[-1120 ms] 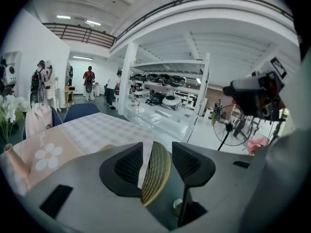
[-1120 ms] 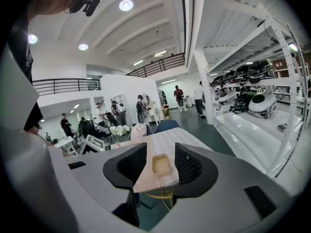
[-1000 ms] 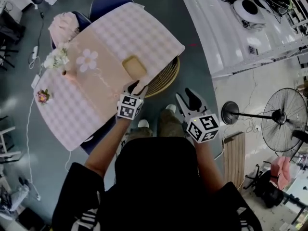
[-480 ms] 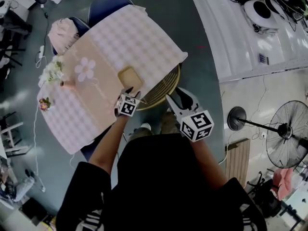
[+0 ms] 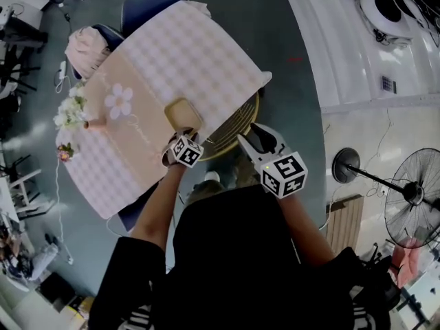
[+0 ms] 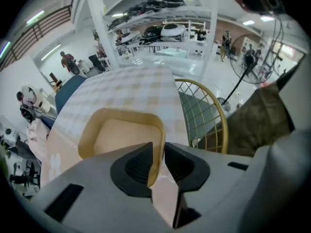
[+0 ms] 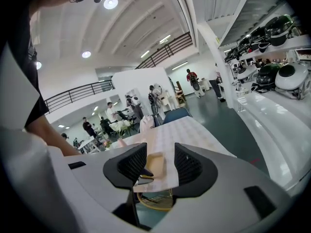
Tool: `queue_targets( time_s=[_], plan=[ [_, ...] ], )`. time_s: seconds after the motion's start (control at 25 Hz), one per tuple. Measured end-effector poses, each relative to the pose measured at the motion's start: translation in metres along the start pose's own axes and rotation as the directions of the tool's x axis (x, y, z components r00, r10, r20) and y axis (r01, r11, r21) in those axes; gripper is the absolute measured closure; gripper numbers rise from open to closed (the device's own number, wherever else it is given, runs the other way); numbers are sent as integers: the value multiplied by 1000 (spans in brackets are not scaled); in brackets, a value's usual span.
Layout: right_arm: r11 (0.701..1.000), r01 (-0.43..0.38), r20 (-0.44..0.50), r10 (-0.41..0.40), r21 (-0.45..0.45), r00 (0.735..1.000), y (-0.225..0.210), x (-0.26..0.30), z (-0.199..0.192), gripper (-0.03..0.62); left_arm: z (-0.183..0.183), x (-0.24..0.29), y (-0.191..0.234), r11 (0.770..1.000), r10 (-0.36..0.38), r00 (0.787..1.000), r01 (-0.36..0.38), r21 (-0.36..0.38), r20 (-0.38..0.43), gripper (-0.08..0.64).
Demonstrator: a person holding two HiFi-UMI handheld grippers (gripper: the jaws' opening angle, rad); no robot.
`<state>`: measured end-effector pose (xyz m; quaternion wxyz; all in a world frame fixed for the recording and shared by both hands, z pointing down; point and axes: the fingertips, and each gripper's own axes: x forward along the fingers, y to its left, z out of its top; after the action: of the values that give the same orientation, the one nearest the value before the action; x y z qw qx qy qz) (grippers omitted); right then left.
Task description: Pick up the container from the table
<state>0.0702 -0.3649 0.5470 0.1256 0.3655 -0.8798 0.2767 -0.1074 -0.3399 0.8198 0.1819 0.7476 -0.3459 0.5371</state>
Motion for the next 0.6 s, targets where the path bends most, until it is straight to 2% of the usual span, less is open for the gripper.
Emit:
queue_targets(
  time_s=[0.08,0.24,0.36,0.48,0.6],
  plan=[
    [1000,-1,-2,1,-1,1000,-3,2,0,442,0,2,-2,1000,-9,1000,9,2,-9,508],
    [1000,-4,-2,4,-2,1000,2,3,-3,442,-3,-3,-2,999,-13,1000,13,-46,12,527],
    [1000,-10,-3,10,1,1000,12,2,-7,442,0,-17,3,1000,21,999,-20,-4,38,537],
    [1000,2,16,-2,-1,1000,27,-2,-6,443,9,-46,7,999,35,993,-34,-7,114,537],
    [999,46,49,-44,-28,998,45,-9,-1,443,17,-87,12,998,49,973,-37,-54,226,538]
  ],
)
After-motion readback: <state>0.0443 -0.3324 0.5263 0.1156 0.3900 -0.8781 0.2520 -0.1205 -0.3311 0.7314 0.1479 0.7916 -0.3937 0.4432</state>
